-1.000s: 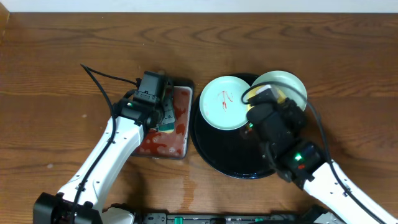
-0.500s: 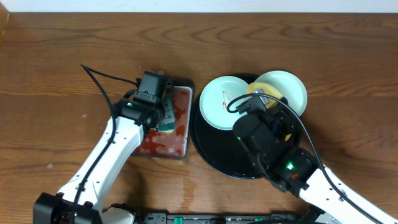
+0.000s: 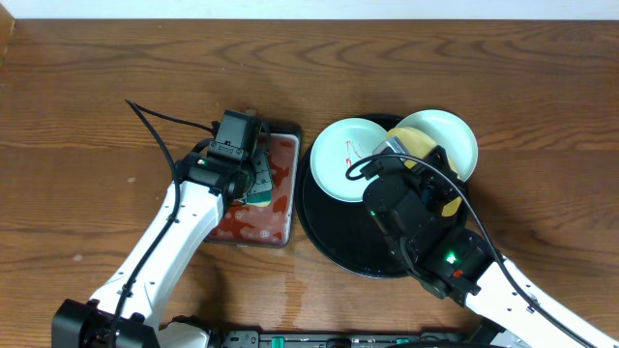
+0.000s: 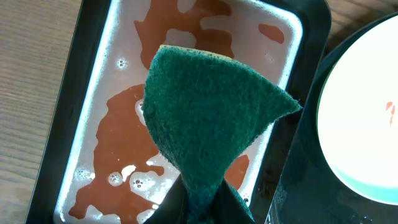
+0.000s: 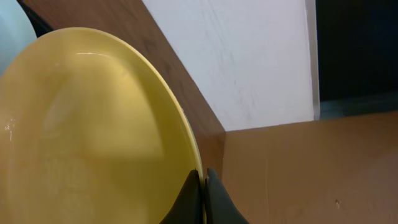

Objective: Clean dirty plates on tray and stack at the side
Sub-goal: 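Lift the yellow plate off the black tray and carry it right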

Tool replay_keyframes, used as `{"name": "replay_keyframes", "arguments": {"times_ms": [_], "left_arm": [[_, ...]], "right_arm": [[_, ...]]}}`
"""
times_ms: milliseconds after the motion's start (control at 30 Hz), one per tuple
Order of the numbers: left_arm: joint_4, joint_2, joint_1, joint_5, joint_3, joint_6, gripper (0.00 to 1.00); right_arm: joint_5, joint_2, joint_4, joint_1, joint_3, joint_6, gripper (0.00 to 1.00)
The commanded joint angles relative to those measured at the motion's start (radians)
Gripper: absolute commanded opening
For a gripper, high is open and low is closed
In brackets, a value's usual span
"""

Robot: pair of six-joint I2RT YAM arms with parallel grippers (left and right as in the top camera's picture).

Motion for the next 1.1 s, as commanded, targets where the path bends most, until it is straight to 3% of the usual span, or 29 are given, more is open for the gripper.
{"name": "replay_keyframes", "arguments": {"times_ms": [0,167,267,367,533,833,1067], "left_arm": [[-0.003,-0.017,0.004,-0.009,-0.005,0.005,0.08],[-0.003,-0.017,0.004,-0.009,-0.005,0.005,0.08],[-0.003,-0.017,0.004,-0.009,-0.005,0.005,0.08],[-0.003,-0.017,0.004,-0.009,-0.005,0.005,0.08],[-0.008,-0.017,0.004,-0.009,-0.005,0.005,0.08],[-0.007,-0.017,0.004,-0.009,-0.005,0.005,0.08],[-0.007,-0.017,0.004,-0.009,-0.005,0.005,0.08]], "right_arm": [[0.01,-0.011,0.011,0.008,0.021,-0.016,0.01],[0.01,-0.01,0.013,-0.01,0.021,0.103,0.01],[-0.045,-0.01,-0.011,-0.072,0.021,0.351,0.01],[-0.244,-0.01,-0.069,-0.177,0.021,0.586,0.01],[-0.582,-0.005,-0.161,-0.502,0.021,0.972,0.01],[-0.957,0.042,-0.183,-1.071,0.021,1.164,0.01],[-1.052,0.147,-0.189,-1.355,0.02,1.232,0.01]]}}
